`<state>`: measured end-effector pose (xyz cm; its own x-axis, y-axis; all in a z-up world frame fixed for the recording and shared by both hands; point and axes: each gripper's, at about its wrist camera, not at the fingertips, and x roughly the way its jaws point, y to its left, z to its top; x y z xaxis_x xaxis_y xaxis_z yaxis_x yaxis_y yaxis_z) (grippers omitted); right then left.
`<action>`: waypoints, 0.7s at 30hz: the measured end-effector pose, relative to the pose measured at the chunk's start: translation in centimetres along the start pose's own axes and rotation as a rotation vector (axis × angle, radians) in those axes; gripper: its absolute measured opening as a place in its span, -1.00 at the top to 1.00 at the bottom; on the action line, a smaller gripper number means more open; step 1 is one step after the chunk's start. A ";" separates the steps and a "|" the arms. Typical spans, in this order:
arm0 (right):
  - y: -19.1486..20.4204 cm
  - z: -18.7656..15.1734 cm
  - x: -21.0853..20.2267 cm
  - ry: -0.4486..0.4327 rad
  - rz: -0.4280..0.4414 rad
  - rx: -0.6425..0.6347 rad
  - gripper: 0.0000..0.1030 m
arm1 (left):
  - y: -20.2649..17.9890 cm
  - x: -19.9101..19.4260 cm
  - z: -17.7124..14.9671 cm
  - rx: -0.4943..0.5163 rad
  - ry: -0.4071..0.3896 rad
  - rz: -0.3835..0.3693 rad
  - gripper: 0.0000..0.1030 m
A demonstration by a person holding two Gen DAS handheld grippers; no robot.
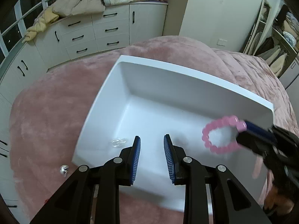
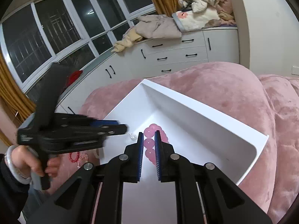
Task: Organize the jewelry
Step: 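Carry the silver charm and pink bracelet into the white box and release both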
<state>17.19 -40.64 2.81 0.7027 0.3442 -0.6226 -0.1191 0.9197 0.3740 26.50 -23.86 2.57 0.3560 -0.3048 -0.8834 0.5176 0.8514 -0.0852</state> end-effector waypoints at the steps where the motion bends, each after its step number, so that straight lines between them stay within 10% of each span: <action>1: 0.1 0.0 0.1 0.002 -0.001 -0.008 0.76 | 0.0 0.4 0.1 0.000 0.000 0.006 0.40; 21: 1.9 -0.7 -0.1 -0.010 -0.041 -0.089 0.66 | 1.3 1.7 -0.2 -0.026 -0.025 0.064 -0.14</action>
<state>16.45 -38.80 3.12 0.7151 0.3044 -0.6292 -0.1517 0.9463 0.2854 27.56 -23.17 0.87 0.4068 -0.2598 -0.8758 0.4728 0.8802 -0.0415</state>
